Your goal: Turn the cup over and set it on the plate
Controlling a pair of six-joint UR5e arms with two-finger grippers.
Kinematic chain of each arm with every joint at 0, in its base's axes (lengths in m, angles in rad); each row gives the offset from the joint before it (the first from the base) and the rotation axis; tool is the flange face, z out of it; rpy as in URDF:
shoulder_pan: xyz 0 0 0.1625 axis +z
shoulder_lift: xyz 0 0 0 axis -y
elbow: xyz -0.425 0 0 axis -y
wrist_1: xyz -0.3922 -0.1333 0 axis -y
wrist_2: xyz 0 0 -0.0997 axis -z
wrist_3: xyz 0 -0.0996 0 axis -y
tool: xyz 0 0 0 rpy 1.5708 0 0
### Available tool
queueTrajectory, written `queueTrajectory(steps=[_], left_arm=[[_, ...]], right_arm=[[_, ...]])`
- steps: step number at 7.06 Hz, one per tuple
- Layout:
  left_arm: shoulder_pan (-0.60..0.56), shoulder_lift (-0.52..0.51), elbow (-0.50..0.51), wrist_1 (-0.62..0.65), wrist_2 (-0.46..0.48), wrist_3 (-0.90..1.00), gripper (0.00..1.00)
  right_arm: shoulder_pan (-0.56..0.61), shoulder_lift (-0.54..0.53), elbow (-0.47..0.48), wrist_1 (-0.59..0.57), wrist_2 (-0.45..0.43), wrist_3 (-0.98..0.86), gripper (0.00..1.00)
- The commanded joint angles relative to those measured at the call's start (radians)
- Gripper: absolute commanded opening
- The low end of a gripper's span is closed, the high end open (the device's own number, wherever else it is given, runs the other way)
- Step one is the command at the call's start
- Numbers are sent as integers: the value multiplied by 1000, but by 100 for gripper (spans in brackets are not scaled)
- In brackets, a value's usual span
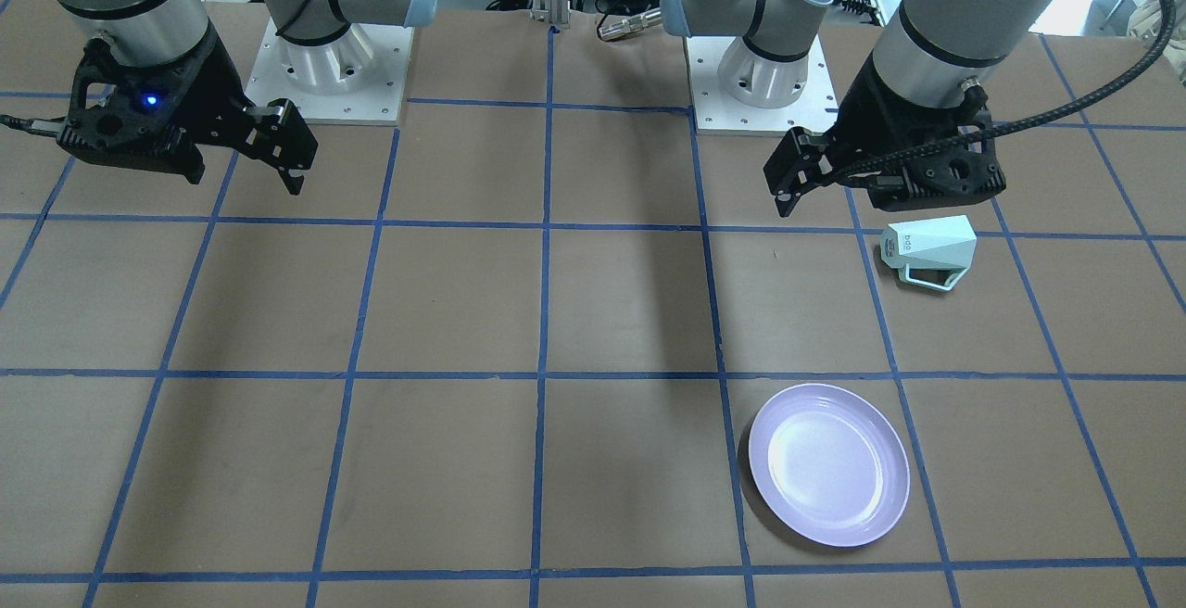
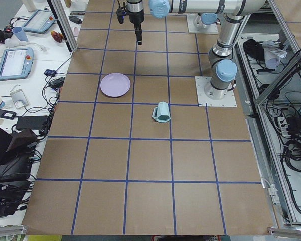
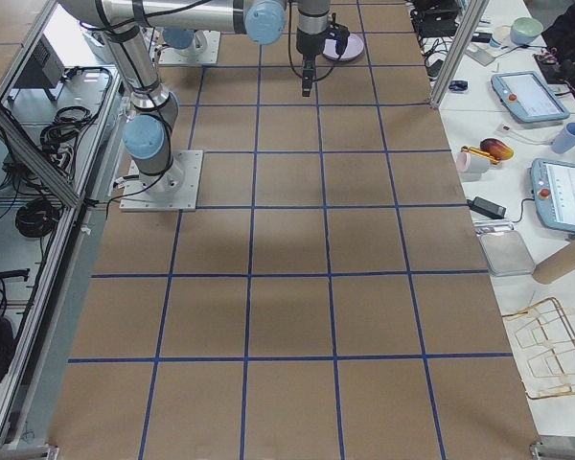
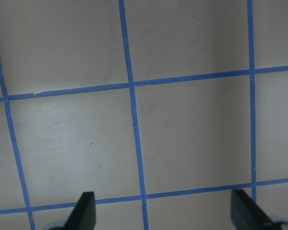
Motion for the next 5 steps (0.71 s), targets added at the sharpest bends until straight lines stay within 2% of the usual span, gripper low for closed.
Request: queueTrajectory(steps=[1, 5], left_arm=[[0, 8, 1, 2, -2, 0, 100], [9, 8, 4, 9, 0, 0, 100]], right_arm=[[0, 0, 0, 0, 0, 0, 100], [0, 1, 0, 0, 0, 0, 100]])
